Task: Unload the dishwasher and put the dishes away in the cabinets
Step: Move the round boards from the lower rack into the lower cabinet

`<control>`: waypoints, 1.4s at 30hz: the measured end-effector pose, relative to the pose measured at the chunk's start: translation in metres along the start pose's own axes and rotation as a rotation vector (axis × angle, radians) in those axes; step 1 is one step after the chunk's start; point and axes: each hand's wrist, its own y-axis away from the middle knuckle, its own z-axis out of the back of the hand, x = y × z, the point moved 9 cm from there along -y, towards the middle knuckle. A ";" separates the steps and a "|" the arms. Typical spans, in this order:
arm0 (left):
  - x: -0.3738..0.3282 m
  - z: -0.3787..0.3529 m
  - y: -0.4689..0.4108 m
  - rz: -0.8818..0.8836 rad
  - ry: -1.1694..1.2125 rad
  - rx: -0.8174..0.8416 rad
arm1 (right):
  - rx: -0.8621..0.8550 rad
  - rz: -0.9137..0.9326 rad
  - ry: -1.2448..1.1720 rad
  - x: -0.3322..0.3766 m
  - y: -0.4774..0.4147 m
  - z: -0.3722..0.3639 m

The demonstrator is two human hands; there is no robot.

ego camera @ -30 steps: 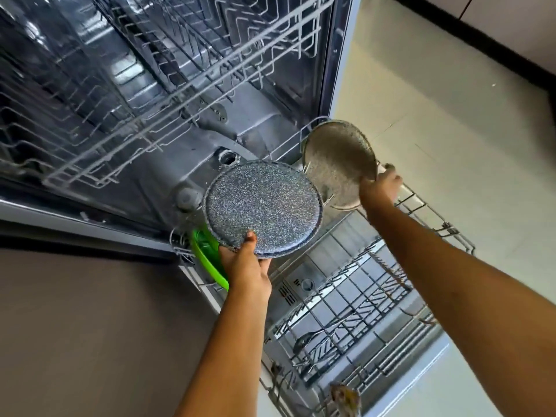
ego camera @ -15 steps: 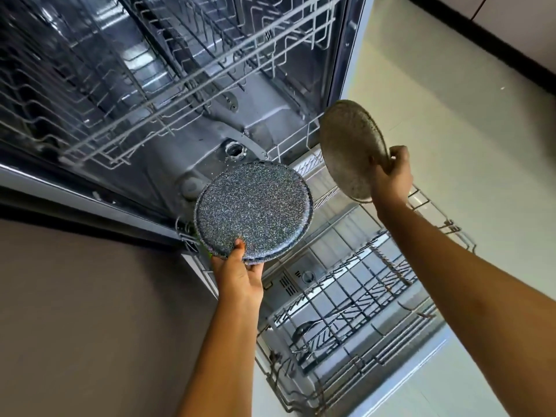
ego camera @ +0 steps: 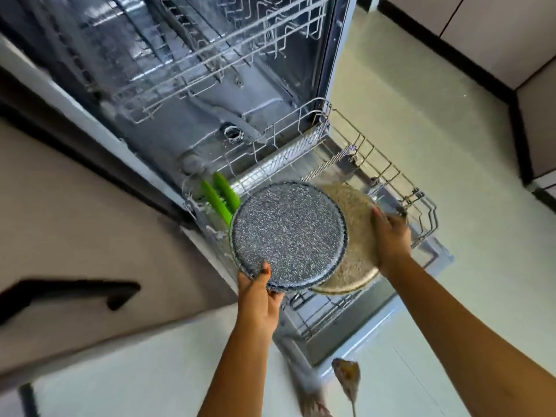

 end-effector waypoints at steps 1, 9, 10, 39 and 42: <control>0.009 0.012 0.009 0.006 0.013 0.015 | 0.014 -0.035 0.005 -0.015 0.015 0.005; 0.053 0.200 0.109 0.120 0.066 -0.117 | 0.039 -0.153 0.072 -0.125 0.185 0.023; 0.052 0.232 0.124 0.135 0.080 -0.142 | 0.083 -0.166 0.089 -0.137 0.213 0.013; -0.201 0.439 0.169 -0.427 0.384 -0.258 | 0.923 0.194 0.255 -0.036 0.442 -0.343; -0.225 0.431 0.156 -0.476 0.386 -0.336 | 0.951 0.055 0.240 -0.023 0.436 -0.369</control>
